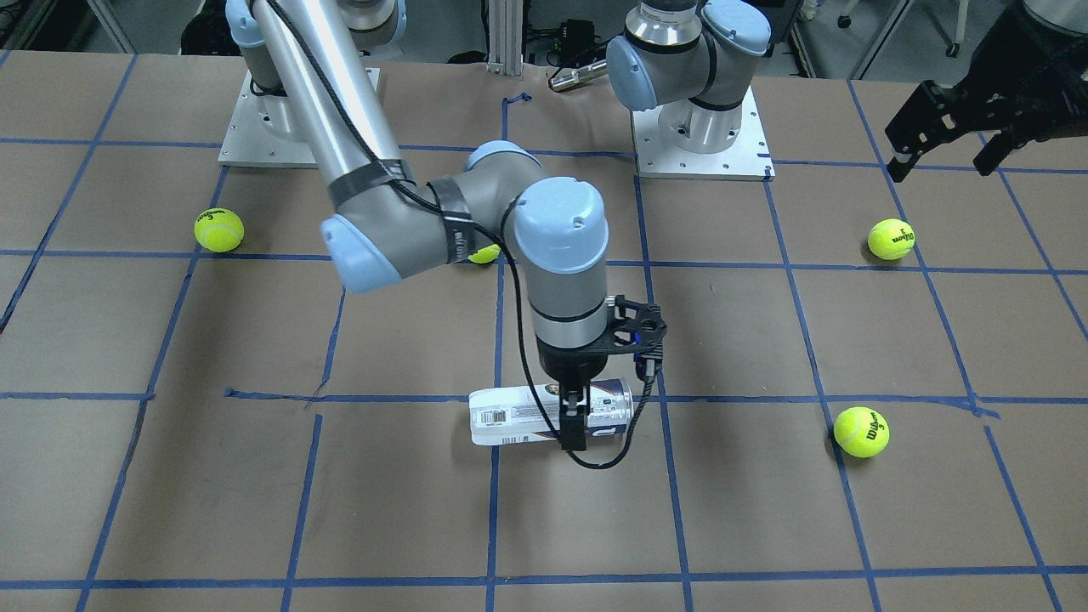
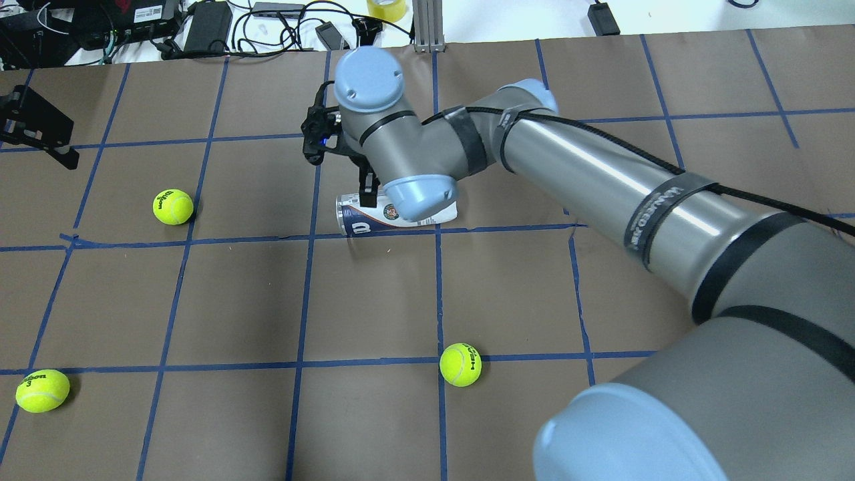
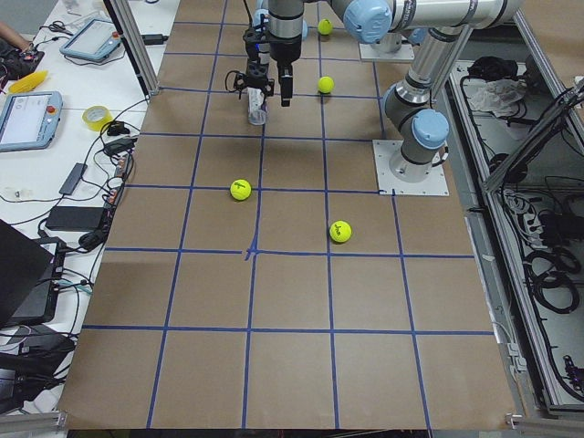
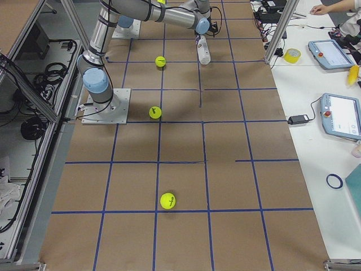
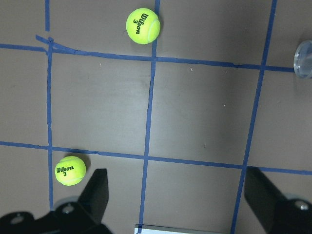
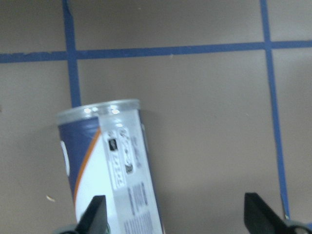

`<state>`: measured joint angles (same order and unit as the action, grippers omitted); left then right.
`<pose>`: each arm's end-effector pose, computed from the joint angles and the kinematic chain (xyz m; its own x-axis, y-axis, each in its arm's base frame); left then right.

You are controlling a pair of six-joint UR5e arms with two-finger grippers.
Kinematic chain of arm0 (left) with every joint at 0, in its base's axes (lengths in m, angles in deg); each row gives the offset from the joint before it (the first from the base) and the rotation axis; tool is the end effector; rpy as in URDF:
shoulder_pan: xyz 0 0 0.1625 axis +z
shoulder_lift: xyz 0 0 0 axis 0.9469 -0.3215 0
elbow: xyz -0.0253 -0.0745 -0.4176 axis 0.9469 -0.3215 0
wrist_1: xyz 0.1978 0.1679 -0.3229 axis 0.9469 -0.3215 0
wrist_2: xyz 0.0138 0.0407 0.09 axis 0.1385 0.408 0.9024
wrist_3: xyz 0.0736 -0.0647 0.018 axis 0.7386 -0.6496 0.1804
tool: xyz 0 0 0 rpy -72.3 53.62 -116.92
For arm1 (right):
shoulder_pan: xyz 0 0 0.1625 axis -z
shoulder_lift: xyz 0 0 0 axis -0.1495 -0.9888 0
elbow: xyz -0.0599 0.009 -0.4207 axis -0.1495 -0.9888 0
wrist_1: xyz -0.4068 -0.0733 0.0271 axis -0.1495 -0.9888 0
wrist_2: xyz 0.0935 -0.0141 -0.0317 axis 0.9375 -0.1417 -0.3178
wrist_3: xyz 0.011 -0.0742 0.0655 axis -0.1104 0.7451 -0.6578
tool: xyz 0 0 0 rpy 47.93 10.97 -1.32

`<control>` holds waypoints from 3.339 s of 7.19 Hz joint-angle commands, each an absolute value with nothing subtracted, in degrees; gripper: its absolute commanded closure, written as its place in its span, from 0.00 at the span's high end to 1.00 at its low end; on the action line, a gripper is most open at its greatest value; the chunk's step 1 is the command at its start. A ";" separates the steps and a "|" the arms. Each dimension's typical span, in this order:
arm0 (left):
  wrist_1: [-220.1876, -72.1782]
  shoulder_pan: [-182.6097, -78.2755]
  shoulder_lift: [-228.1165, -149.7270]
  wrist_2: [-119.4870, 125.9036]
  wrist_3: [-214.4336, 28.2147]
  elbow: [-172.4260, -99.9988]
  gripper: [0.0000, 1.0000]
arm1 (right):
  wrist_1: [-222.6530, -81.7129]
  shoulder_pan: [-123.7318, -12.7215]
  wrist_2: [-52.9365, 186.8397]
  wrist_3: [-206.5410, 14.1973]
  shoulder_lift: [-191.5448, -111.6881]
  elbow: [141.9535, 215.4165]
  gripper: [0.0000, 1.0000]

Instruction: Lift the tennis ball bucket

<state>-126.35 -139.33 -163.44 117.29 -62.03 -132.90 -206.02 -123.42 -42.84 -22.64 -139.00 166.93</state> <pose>0.0474 -0.4631 0.5450 -0.9939 -0.0980 -0.0514 -0.0972 0.9951 -0.0174 0.4253 -0.5885 0.2937 -0.1519 -0.9657 0.2106 -0.9735 0.1093 -0.2010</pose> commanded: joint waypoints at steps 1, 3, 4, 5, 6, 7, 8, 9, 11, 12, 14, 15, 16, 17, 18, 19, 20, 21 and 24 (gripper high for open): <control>-126.93 -139.62 -163.87 116.16 -62.03 -132.96 1.00 | -196.33 -112.71 -38.09 -27.43 -147.95 167.16 1.00; -123.36 -139.89 -165.89 104.73 -63.26 -136.89 1.00 | -187.02 -105.39 -36.49 -31.50 -155.43 167.34 1.00; -119.76 -139.98 -166.86 100.72 -64.83 -139.61 1.00 | -182.79 -102.14 -36.58 -35.34 -158.16 167.34 1.00; -116.86 -140.24 -168.43 98.77 -64.93 -142.33 1.00 | -178.66 -101.07 -36.67 -39.29 -161.58 167.34 1.00; -112.74 -140.94 -170.62 91.61 -64.84 -145.23 1.00 | -174.44 -101.32 -36.75 -42.29 -165.79 167.86 1.00; -108.00 -141.12 -172.82 87.88 -64.67 -148.05 1.00 | -171.18 -100.97 -37.10 -44.67 -168.62 167.87 1.00; -102.64 -141.64 -175.45 84.37 -64.58 -151.47 1.00 | -166.02 -100.79 -37.28 -44.78 -171.60 168.04 1.00; -97.89 -141.82 -178.00 80.24 -65.02 -154.37 1.00 | -165.62 -99.05 -40.15 -44.78 -172.33 167.96 1.00; -96.26 -143.83 -181.52 75.73 -65.02 -155.54 1.00 | -165.09 -92.48 -40.88 -44.42 -171.98 168.04 1.00; -94.52 -145.50 -183.72 75.46 -65.11 -155.55 1.00 | -164.30 -90.01 -40.80 -44.77 -171.90 168.57 1.00; -89.95 -148.67 -187.59 74.85 -65.63 -155.55 1.00 | -163.50 -90.16 -39.74 -51.15 -172.77 172.86 1.00; -89.85 -149.37 -189.35 72.58 -65.63 -155.55 1.00 | -163.50 -90.77 -39.74 -51.80 -172.69 172.88 1.00; -88.97 -149.73 -190.93 72.55 -65.63 -155.55 1.00 | -163.76 -93.91 -40.09 -54.25 -172.77 172.88 1.00; -88.27 -149.73 -192.43 72.38 -65.72 -155.55 1.00 | -164.64 -97.24 -42.97 -59.84 -172.69 173.57 1.00; -88.18 -150.78 -193.40 70.20 -66.33 -155.55 1.00 | -164.73 -98.15 -47.17 -65.29 -172.95 172.97 1.00; -86.87 -152.96 -193.93 69.83 -66.95 -155.46 1.00 | -164.21 -98.16 -47.13 -71.26 -174.95 172.36 1.00; -84.94 -153.68 -194.98 69.66 -68.52 -155.37 0.99 | -163.94 -98.16 -47.39 -74.37 -176.54 172.35 1.00; -84.05 -153.78 -195.60 69.83 -69.32 -155.37 0.72 | -163.68 -98.16 -46.87 -75.79 -176.64 172.44 1.00; -83.96 -154.91 -194.91 70.53 -85.15 -150.40 0.00 | -159.02 -99.91 -47.30 -82.22 -177.70 172.00 1.00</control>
<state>-84.04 -154.20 -195.39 70.25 -76.66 -153.59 -159.53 -99.63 -47.16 -81.03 -177.70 172.11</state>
